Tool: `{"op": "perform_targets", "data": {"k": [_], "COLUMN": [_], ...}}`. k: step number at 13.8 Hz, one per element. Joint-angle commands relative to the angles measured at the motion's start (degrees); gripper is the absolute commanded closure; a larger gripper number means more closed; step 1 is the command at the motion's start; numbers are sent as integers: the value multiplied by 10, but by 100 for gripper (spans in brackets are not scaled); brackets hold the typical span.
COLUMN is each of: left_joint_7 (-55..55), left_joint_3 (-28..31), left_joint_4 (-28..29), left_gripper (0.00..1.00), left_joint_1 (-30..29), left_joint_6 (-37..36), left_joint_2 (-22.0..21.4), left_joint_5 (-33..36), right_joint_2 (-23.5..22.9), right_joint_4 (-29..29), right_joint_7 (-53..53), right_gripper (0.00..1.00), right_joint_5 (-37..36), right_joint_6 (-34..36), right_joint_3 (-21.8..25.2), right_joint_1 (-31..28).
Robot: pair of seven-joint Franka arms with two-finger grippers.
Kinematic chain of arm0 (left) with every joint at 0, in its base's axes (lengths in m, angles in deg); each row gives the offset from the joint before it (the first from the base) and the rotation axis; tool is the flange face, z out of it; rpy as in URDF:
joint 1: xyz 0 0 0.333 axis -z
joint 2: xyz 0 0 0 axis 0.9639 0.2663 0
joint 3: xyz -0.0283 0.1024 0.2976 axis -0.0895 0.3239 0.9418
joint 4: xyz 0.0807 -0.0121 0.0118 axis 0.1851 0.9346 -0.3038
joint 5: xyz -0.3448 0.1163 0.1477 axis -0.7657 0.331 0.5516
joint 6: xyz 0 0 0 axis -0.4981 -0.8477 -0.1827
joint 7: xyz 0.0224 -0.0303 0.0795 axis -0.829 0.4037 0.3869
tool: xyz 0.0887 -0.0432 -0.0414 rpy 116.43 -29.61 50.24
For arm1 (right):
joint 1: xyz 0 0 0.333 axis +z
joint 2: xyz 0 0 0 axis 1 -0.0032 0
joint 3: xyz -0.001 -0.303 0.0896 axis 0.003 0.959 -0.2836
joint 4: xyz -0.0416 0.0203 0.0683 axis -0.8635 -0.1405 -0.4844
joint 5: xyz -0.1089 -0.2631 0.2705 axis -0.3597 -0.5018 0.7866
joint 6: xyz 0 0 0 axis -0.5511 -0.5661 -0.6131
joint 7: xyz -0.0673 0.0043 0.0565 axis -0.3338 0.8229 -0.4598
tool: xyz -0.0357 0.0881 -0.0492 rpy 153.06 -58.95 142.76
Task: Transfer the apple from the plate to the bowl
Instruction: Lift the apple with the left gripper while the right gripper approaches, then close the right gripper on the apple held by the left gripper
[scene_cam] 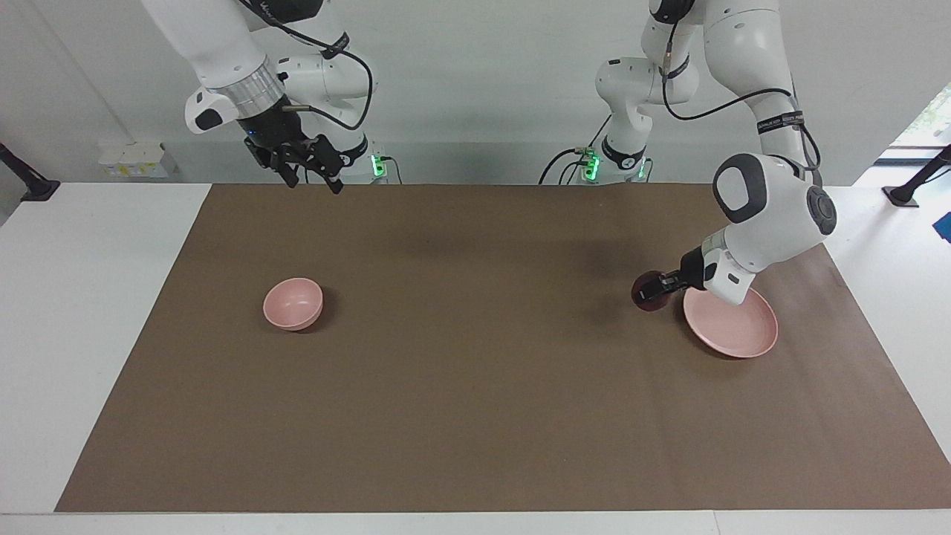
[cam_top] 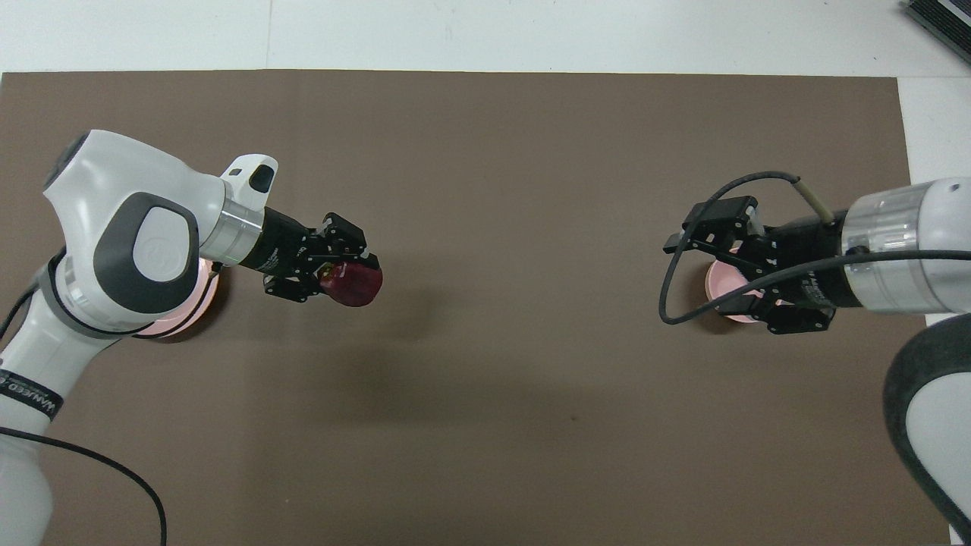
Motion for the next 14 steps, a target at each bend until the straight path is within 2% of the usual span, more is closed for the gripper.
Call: {"op": "perform_targets", "data": {"k": [1,5,8,9,12,14], "left_joint_7": [85,233,328,338,338,338], "left_joint_3": [-28,-83,-120,-134,-131,-132], "left_joint_4": [-13,-14,-14,-14,-32,-33], "left_gripper": [100,100,100,100,100,100], "left_joint_1": [1,0,0,-1,-12,-15], "left_joint_6": [-17,-9,-4,6,6,6], "left_joint_2": [5,5,5,5,9,9], "left_joint_5": [-83,-192,-266,-287,-341,-363], "right_joint_2": [1,-60,-102,-100,-52,-25], "right_joint_4": [40,36,32,33,44,85], "right_joint_7": [61,225,256,240,-4,-101], "right_gripper": [0,0,0,0,0,0], "right_joint_5": [48,108,209,204,205,220], "right_joint_6": [-30,-32,-26,-30,-22,-42], "right_joint_3": [0,-1,0,0,0,0], "right_joint_1": [16,17,8,15,8,9]}}
